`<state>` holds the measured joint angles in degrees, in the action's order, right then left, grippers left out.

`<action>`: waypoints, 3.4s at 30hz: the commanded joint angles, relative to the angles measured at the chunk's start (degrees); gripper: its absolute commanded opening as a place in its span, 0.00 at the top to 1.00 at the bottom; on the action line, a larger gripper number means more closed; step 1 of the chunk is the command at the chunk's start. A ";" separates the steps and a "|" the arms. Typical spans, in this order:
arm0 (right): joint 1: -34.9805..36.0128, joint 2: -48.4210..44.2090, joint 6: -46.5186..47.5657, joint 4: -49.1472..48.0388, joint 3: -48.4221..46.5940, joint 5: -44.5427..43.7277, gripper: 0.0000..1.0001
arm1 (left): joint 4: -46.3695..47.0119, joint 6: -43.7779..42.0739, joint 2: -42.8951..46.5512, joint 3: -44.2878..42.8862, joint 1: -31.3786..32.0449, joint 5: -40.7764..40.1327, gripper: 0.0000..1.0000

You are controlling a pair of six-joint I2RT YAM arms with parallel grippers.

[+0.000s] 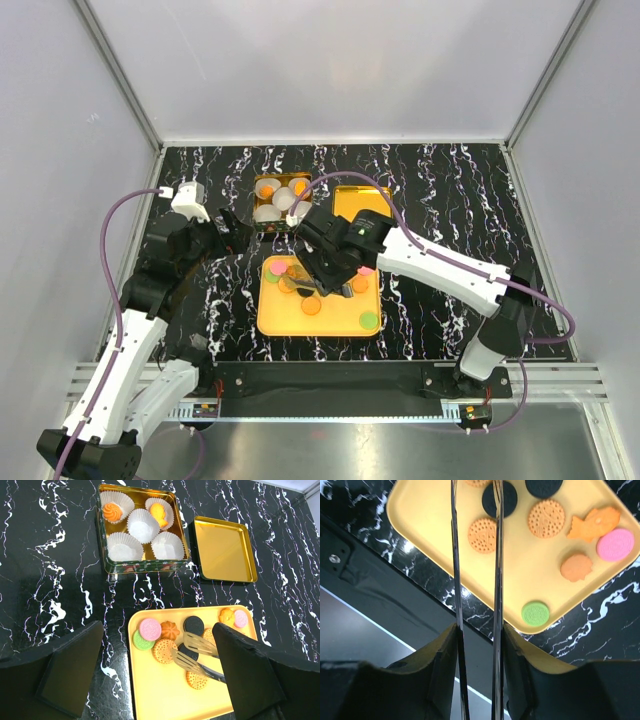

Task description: Pack the cookies

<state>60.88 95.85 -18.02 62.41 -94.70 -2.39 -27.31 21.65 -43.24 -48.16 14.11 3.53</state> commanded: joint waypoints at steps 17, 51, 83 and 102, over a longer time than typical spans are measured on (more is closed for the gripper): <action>0.73 -3.74 -0.79 1.84 4.69 -1.91 0.51 | 2.61 0.24 0.00 0.08 -0.40 0.95 0.01; 0.64 0.74 0.62 -1.42 6.01 -1.56 0.50 | 2.53 0.15 0.26 -0.09 -0.40 0.95 0.01; -8.40 0.82 4.66 0.96 -11.73 -4.29 0.63 | 2.96 0.41 0.18 0.09 -0.40 1.57 0.01; -16.59 33.60 9.23 -3.52 -44.52 -6.74 0.61 | 3.05 0.50 0.09 0.17 -0.66 2.09 0.01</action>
<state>44.45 127.57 -10.00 61.34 -135.24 -7.70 -27.29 22.06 -43.24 -48.16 13.87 4.23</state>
